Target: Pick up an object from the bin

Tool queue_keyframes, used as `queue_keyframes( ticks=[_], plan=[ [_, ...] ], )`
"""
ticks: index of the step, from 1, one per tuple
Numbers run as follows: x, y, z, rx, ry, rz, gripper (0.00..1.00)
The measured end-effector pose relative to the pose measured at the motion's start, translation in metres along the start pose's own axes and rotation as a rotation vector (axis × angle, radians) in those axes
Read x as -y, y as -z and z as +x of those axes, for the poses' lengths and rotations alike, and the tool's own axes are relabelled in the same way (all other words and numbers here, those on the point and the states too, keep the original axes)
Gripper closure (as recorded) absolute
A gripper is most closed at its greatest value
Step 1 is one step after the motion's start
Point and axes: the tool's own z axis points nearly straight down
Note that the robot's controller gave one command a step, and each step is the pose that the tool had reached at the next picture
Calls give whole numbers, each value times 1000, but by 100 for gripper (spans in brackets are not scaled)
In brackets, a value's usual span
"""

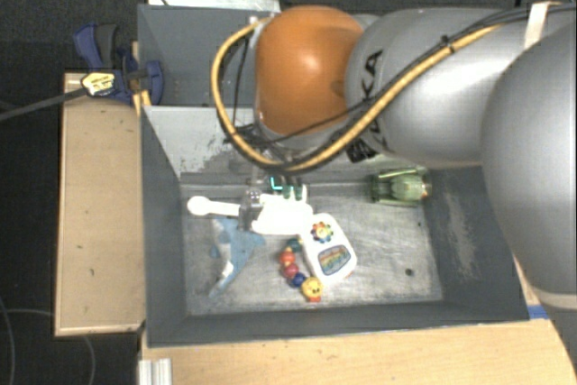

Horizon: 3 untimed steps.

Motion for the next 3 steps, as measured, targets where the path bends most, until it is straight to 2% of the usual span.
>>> queue_keyframes(
  ticks=[1, 2, 3],
  plan=[
    [1, 5, -2, 8, -5, -1, 0],
    [-15, -63, -9, 13, -4, -3, 0],
    [-26, -90, -11, 5, 15, 0, 0]
  ],
)
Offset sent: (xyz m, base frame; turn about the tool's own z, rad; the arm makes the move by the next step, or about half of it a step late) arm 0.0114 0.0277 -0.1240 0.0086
